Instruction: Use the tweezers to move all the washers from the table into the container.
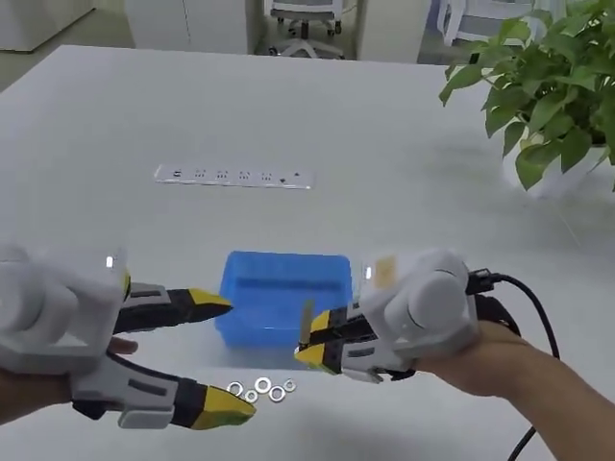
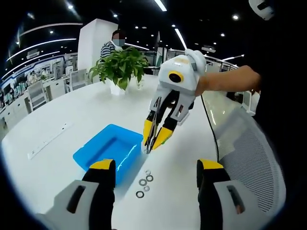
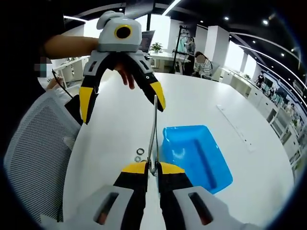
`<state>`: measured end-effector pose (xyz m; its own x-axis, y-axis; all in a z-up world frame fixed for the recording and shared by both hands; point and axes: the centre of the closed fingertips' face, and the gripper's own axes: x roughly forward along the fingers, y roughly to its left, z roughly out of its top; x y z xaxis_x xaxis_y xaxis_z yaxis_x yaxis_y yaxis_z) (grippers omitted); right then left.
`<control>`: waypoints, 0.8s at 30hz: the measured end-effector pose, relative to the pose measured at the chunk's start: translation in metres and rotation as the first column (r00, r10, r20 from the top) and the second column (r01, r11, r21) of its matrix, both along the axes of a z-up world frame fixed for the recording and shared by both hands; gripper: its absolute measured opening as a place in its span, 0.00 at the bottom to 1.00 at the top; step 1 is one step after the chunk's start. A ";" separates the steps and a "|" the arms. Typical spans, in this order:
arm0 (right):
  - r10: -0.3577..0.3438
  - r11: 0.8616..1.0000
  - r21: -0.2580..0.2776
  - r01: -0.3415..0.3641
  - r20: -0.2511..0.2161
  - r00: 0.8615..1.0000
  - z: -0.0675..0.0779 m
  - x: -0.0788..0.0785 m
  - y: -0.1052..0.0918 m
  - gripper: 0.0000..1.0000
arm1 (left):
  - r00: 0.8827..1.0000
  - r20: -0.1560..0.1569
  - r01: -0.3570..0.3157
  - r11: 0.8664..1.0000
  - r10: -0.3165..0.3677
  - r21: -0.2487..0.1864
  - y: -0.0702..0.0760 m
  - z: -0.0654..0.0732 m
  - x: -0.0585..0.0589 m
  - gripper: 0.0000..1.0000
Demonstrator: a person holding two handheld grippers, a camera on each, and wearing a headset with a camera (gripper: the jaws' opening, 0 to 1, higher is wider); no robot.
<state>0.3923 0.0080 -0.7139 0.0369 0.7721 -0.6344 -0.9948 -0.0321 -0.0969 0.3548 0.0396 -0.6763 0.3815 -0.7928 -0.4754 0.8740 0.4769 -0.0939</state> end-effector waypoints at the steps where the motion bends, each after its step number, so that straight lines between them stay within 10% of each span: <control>1: 0.000 1.000 0.003 0.000 0.005 1.000 0.003 0.003 0.000 0.09 | 1.000 0.002 -0.007 1.000 0.007 -0.005 0.001 0.001 0.000 0.76; 24: 0.028 0.999 0.030 -0.029 0.046 0.999 0.005 0.049 0.005 0.09 | 0.995 -0.006 -0.104 0.994 0.104 -0.024 0.019 0.001 0.004 0.95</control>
